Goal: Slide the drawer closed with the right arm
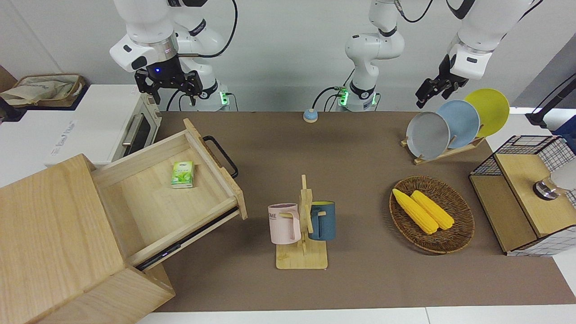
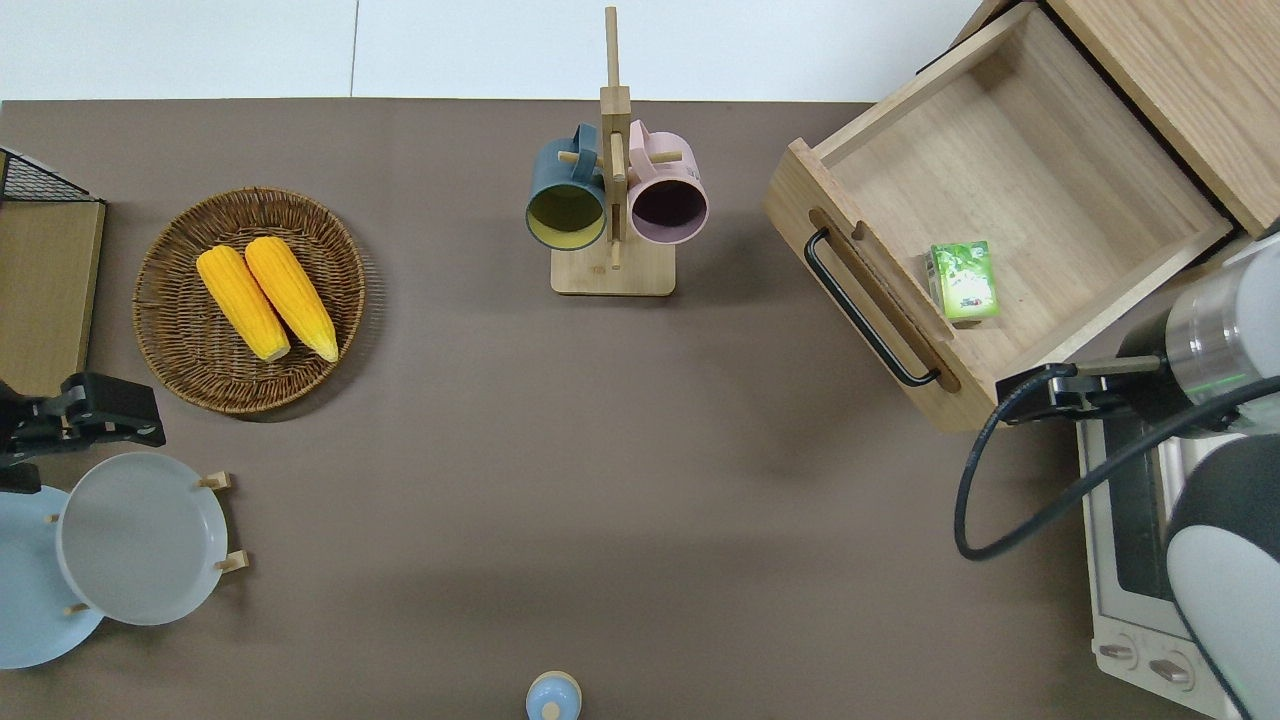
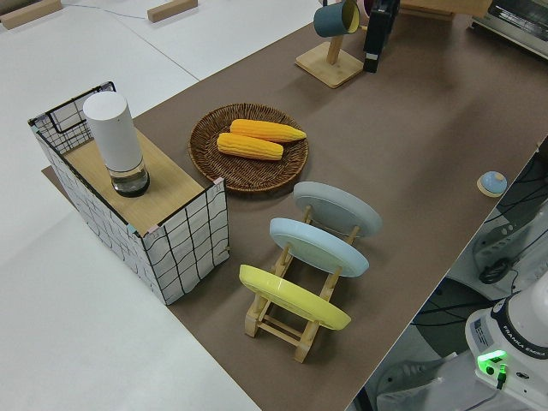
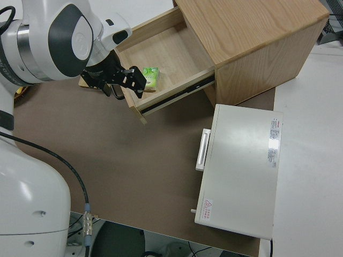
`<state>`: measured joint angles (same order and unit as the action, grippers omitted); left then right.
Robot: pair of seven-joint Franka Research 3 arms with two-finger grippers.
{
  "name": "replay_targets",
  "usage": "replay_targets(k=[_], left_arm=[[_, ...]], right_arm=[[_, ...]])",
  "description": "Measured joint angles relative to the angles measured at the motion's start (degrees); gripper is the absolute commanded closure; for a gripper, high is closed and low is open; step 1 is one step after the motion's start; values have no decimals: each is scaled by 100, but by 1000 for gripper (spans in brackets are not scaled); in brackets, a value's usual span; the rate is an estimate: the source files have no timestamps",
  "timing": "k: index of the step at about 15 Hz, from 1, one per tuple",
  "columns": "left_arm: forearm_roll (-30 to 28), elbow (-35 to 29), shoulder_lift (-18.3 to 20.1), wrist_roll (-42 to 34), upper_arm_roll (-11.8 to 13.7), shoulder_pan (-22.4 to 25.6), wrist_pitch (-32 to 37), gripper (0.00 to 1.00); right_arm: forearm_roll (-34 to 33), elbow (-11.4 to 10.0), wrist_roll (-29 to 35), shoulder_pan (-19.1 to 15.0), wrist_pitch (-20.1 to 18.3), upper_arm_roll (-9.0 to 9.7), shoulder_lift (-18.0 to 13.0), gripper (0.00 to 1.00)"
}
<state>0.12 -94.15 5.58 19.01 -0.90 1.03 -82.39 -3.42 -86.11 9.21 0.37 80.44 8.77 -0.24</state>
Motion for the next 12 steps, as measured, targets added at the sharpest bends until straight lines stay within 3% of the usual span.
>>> replay_targets(k=[6, 9, 10, 12], left_arm=[[0, 0, 0, 0, 0, 0, 0, 7], [0, 0, 0, 0, 0, 0, 0, 7], [0, 0, 0, 0, 0, 0, 0, 7], [0, 0, 0, 0, 0, 0, 0, 7]], right_arm=[[59, 0, 0, 2, -12, -36, 0, 34], [62, 0, 0, 1, -14, -41, 0, 645], [64, 0, 0, 1, -15, -41, 0, 767], [65, 0, 0, 1, -29, -41, 0, 864]])
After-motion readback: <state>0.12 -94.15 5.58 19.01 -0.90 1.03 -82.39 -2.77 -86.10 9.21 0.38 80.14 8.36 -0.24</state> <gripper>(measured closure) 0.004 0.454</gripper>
